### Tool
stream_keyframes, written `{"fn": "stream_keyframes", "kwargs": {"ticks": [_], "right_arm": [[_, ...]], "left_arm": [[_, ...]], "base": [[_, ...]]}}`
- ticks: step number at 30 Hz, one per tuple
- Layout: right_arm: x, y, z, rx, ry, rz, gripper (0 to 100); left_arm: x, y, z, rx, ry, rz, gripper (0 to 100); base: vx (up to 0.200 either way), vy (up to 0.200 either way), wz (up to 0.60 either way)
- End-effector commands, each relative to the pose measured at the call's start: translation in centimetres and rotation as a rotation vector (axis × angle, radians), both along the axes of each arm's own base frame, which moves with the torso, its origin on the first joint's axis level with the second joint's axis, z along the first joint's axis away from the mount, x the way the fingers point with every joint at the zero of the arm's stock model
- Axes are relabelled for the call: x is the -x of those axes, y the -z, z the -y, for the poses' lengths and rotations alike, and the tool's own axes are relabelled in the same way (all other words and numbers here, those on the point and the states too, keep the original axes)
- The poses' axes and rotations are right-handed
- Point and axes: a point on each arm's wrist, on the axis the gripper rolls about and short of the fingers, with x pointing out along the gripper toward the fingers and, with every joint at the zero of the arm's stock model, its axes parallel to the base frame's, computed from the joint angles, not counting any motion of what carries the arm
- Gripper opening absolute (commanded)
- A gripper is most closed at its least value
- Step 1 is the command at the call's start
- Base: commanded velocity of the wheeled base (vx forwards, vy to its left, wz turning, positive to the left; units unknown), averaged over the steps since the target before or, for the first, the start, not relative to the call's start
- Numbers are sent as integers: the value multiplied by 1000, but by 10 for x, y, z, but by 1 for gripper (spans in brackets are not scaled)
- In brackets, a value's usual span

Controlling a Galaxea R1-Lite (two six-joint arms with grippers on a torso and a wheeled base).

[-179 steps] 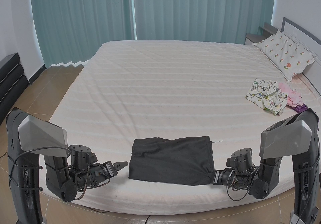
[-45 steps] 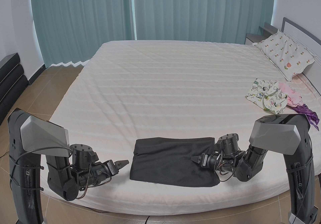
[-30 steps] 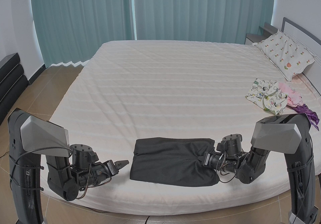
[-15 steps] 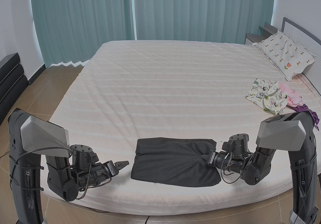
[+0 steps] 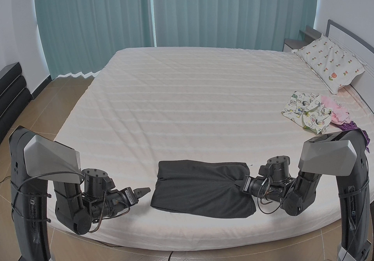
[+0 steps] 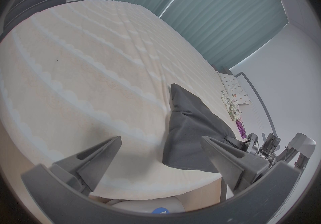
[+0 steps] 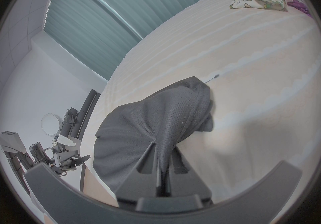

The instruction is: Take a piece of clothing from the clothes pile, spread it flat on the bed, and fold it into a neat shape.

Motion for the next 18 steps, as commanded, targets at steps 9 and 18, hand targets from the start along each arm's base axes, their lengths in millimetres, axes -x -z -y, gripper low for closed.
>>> {"fn": "stream_keyframes", "kwargs": {"ticks": [9,18], "right_arm": [[5,-2,4,-4,7,11,0],[8,-4,16,-8,35,11,0]], "left_arm": [[0,0,0,-1,-2,0,100],[0,0,0,-1,-2,0,100]], "base": [[0,-200,0],[0,-200,0]]}}
